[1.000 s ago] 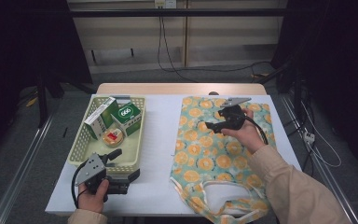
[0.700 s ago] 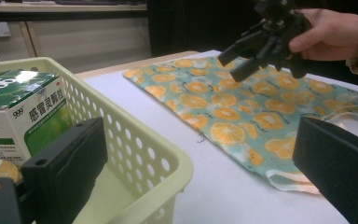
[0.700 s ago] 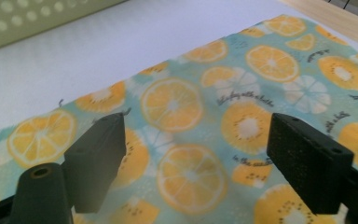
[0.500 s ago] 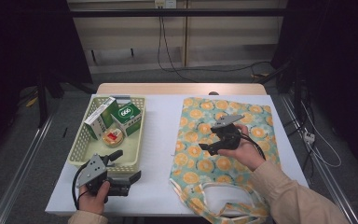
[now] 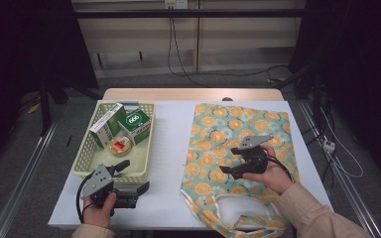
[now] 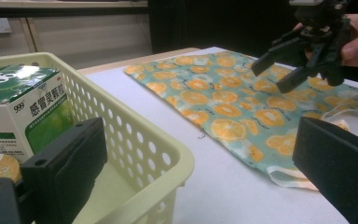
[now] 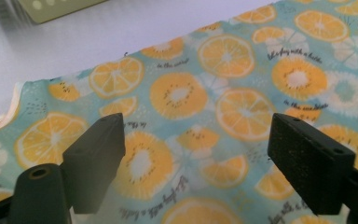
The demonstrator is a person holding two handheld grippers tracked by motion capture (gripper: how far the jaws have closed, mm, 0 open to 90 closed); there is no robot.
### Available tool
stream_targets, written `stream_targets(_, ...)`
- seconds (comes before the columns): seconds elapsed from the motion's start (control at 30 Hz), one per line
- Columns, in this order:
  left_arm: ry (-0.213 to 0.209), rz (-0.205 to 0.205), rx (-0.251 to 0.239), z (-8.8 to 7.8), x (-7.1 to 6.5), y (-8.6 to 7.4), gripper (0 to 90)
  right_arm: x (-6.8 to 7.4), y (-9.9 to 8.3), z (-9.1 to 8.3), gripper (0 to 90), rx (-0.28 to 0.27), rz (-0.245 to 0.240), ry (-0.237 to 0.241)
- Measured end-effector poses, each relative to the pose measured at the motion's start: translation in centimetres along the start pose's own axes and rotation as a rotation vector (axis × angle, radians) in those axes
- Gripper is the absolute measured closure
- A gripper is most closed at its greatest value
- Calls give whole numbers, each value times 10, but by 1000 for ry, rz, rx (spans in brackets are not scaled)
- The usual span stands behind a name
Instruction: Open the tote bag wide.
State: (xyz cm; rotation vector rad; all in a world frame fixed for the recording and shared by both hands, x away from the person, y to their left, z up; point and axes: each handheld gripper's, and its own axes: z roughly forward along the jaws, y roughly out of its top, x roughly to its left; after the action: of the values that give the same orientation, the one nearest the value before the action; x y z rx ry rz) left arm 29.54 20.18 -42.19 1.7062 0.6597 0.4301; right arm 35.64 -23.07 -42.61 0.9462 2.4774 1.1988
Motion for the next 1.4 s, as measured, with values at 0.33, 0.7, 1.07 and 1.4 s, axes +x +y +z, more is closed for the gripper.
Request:
stream_targets(0.33, 1, 4, 2, -1, 0, 0, 29, 13, -22, -8, 188, 10, 8, 79)
stream_targets(0.7, 4, -6, 6, -1, 1, -1, 29, 22, -37, -13, 307, 36, -44, 139)
stream_targets(1.07, 17, -11, 8, -3, 5, -2, 29, 43, -42, -2, 496, 85, -117, 227)
stream_targets(1.4, 19, -13, 8, -3, 6, -1, 29, 42, -40, 2, 854, 86, -175, 206)
